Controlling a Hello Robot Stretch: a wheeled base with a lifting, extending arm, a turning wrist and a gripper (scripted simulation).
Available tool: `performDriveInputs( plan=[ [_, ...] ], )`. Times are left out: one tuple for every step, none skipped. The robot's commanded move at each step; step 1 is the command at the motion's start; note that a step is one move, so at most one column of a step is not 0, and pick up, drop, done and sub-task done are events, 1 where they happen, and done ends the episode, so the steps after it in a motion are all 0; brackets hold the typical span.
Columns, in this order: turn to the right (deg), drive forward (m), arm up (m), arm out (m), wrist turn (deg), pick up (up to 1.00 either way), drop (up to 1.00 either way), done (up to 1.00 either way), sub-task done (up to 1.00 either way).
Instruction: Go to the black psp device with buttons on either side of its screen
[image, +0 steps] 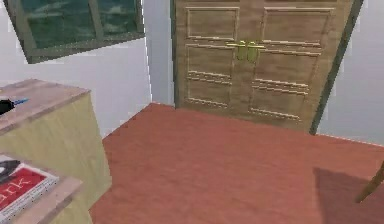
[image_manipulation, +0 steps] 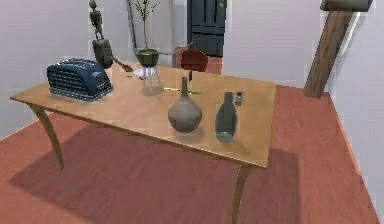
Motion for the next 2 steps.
performDriveInputs(
  plan=[
    [0.0,0.5,0.0,0.0,0.0,0.0,0.0,0.0,0.0],
    [-42.0,0.0,0.0,0.0,0.0,0.0,0.0,0.0,0.0]
  ],
)
